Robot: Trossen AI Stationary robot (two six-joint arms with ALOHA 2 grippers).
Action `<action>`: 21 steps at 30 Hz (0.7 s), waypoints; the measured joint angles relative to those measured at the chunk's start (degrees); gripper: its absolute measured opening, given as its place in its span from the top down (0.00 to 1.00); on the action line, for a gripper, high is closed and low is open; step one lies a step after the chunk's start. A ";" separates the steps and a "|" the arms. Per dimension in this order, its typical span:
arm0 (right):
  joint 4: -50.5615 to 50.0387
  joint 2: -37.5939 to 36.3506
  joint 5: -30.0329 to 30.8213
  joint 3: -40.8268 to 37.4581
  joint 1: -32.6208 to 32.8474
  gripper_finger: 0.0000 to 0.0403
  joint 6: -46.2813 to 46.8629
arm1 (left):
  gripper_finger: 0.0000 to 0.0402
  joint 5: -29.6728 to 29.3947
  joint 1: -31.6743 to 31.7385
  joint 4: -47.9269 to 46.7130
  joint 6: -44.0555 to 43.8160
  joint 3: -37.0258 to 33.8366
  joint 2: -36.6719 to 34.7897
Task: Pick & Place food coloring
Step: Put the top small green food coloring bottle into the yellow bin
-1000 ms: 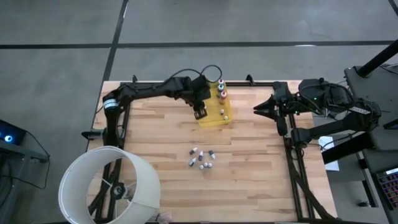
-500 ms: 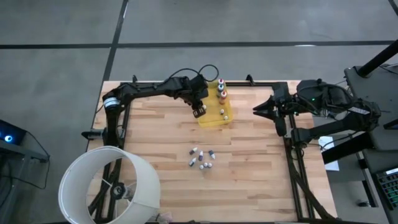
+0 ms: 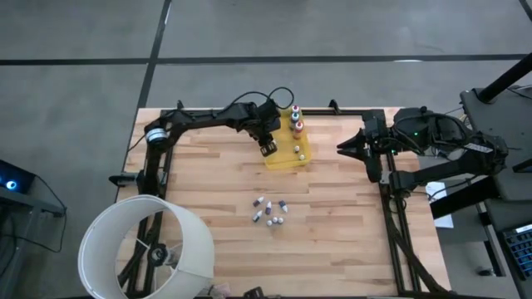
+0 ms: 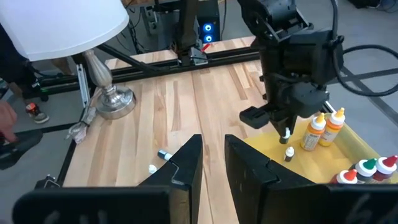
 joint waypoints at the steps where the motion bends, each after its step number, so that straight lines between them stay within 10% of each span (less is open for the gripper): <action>1: 0.00 0.00 0.00 0.00 -0.02 0.85 0.00 | 0.89 0.02 0.23 -0.31 0.03 0.40 0.05; 21: 0.15 0.00 0.00 -0.02 -0.02 0.85 0.00 | 0.89 1.23 2.65 0.97 2.19 0.84 2.63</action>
